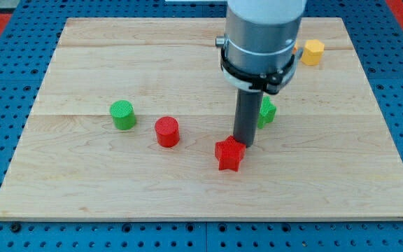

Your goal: Point yourself above the blue triangle

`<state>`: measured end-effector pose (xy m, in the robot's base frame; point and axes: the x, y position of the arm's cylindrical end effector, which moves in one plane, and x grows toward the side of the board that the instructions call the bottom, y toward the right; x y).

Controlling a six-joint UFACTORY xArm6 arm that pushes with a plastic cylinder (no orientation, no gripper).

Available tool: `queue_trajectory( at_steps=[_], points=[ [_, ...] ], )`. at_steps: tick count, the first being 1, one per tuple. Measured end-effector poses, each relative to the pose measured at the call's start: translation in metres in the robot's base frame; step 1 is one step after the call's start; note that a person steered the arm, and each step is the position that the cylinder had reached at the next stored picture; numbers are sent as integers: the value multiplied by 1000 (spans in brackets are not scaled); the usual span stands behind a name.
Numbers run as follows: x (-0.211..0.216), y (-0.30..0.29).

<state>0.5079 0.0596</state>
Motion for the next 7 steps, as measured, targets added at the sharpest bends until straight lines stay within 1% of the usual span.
queue_trajectory(
  at_steps=[1, 3, 4, 5, 6, 7],
  points=[
    [12, 2],
    [-16, -60],
    [-17, -67],
    [-35, -70],
    [-70, -54],
    [-142, -64]
  ],
)
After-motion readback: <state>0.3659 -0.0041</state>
